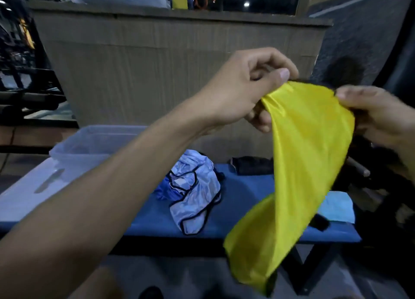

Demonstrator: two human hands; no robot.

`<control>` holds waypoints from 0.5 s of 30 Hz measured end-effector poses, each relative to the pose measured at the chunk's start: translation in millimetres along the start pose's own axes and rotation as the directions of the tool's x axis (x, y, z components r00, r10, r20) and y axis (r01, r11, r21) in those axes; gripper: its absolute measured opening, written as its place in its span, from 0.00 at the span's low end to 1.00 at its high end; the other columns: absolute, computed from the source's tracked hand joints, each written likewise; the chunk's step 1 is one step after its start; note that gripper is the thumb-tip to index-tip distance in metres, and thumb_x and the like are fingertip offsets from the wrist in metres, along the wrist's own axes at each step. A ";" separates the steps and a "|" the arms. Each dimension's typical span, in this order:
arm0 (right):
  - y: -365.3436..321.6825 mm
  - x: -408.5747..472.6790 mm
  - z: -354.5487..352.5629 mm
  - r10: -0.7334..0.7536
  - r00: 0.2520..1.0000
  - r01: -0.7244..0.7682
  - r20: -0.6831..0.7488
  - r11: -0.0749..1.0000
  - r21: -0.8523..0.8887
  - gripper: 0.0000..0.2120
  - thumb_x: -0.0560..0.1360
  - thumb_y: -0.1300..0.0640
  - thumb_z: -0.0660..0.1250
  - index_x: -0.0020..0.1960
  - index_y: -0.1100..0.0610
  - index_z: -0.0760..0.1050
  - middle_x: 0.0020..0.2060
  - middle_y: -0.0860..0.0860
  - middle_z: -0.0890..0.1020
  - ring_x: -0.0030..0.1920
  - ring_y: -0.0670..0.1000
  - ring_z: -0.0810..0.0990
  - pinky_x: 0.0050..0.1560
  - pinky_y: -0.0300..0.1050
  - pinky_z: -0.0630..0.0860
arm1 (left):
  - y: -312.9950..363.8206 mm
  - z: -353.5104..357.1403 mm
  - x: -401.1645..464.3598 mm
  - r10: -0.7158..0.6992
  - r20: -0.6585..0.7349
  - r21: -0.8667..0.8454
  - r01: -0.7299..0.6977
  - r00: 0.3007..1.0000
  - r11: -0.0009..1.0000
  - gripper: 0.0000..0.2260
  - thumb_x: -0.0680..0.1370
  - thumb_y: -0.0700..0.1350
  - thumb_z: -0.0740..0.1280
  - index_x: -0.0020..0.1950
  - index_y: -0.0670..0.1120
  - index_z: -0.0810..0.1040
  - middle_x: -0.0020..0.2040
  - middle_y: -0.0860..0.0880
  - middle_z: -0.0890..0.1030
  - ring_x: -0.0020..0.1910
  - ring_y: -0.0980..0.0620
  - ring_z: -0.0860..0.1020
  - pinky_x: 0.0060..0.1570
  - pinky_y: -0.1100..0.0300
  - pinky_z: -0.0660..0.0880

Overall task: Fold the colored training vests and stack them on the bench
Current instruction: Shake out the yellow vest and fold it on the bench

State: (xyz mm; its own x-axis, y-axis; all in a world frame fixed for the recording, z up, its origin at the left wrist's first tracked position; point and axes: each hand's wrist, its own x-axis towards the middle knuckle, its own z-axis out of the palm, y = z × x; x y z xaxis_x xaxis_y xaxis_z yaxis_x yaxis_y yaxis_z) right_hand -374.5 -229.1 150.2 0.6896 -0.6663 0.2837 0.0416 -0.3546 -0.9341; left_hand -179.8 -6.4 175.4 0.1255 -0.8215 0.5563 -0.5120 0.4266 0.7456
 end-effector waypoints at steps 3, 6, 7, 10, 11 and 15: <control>-41.4 49.8 13.0 -0.166 0.985 0.151 -0.050 0.963 -0.222 0.10 0.78 0.52 0.70 0.39 0.47 0.82 0.32 0.42 0.79 0.30 0.39 0.76 0.27 0.33 0.71 | -14.3 -17.9 -1.4 0.006 -0.132 -0.049 -0.013 0.991 0.999 0.08 0.84 0.40 0.63 0.57 0.38 0.79 0.38 0.45 0.80 0.26 0.49 0.78 0.28 0.56 0.79; -53.7 104.9 61.3 -0.369 0.926 0.360 0.073 0.813 -0.458 0.03 0.78 0.49 0.71 0.47 0.47 0.81 0.40 0.43 0.80 0.40 0.38 0.77 0.41 0.32 0.73 | -38.8 -46.5 -11.8 -0.027 -0.269 -0.011 0.025 0.963 1.000 0.08 0.84 0.41 0.63 0.56 0.39 0.80 0.37 0.46 0.78 0.25 0.51 0.77 0.26 0.57 0.78; -46.8 124.0 84.9 -0.407 0.905 0.407 0.125 0.738 -0.539 0.03 0.79 0.49 0.71 0.50 0.48 0.81 0.42 0.45 0.81 0.42 0.40 0.78 0.44 0.36 0.73 | -50.2 -56.1 -18.2 -0.061 -0.314 0.000 0.064 0.948 0.998 0.07 0.84 0.41 0.63 0.56 0.40 0.80 0.36 0.47 0.78 0.25 0.50 0.77 0.25 0.58 0.78; 2.1 164.4 172.1 -0.392 0.872 0.473 0.292 0.526 -0.707 0.08 0.77 0.52 0.72 0.54 0.54 0.82 0.48 0.53 0.84 0.49 0.53 0.81 0.47 0.42 0.72 | -98.8 -76.2 -53.1 -0.166 -0.408 0.094 0.223 0.898 0.970 0.07 0.84 0.40 0.63 0.53 0.44 0.82 0.34 0.49 0.79 0.26 0.48 0.78 0.25 0.57 0.76; 30.2 174.0 200.3 -0.351 0.877 0.473 0.329 0.501 -0.725 0.08 0.76 0.52 0.72 0.53 0.54 0.82 0.49 0.53 0.84 0.51 0.55 0.82 0.47 0.45 0.73 | -120.9 -79.1 -69.0 -0.204 -0.428 0.138 0.287 0.880 0.948 0.08 0.84 0.41 0.64 0.52 0.46 0.82 0.34 0.49 0.79 0.26 0.48 0.79 0.26 0.56 0.77; 152.0 170.0 295.6 -0.143 0.923 0.372 0.357 0.567 -0.735 0.06 0.77 0.49 0.71 0.51 0.50 0.80 0.50 0.52 0.84 0.54 0.58 0.81 0.48 0.50 0.76 | -217.5 -84.4 -141.2 -0.347 -0.449 0.382 0.528 0.823 0.758 0.10 0.82 0.42 0.65 0.47 0.55 0.81 0.30 0.51 0.79 0.25 0.52 0.80 0.30 0.50 0.80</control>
State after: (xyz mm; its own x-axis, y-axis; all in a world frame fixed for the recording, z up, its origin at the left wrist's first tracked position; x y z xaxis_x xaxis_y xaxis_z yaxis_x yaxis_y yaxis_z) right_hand -37.2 -202.4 -7.6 0.8885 -0.3305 0.3183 -0.2513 -0.9309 -0.2652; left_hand -14.5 48.7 -34.3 0.6626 -0.6547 0.3637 -0.6467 -0.2552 0.7188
